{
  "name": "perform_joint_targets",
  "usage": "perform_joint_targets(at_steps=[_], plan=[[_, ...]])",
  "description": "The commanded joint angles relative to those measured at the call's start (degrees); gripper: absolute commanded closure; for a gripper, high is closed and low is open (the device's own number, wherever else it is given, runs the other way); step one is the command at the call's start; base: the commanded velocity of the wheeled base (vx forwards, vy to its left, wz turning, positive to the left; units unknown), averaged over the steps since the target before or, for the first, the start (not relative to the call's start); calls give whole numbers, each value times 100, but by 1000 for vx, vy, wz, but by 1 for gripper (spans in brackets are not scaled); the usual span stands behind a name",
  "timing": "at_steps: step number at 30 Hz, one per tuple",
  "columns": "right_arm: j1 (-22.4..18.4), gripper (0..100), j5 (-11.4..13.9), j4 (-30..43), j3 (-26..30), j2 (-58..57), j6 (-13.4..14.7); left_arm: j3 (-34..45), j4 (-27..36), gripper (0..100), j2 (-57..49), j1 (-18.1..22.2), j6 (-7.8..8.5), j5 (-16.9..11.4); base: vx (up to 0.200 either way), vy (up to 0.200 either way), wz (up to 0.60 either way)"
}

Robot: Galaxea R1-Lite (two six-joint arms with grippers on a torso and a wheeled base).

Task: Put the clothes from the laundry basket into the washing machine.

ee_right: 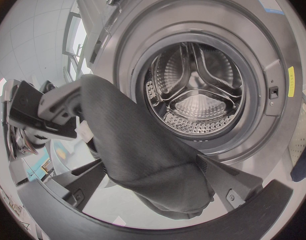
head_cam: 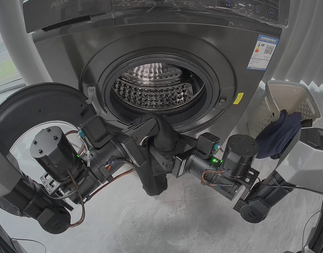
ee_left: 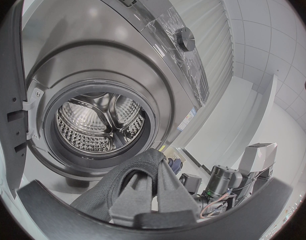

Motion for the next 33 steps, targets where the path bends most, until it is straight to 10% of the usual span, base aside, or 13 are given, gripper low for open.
perform_joint_targets(at_steps=[1,13,30,31,33], plan=[[-203,0,-4,7,52,118,-36,58,-6,100,-97,-2,-4,1,0,0,0],[-836,0,13,25,96,-14,-141,277,-6,100,-106,-29,5,-17,0,0,0],[-511,0,145,-98,-54,171,-167,321,-6,100,-70,-37,49,-17,0,0,0],[-493,100,189,-186,-80,215,-167,313,-6,100,-62,-37,49,-17,0,0,0],[-493,100,215,-239,-63,224,-159,313,-6,100,-44,-37,49,-17,0,0,0]])
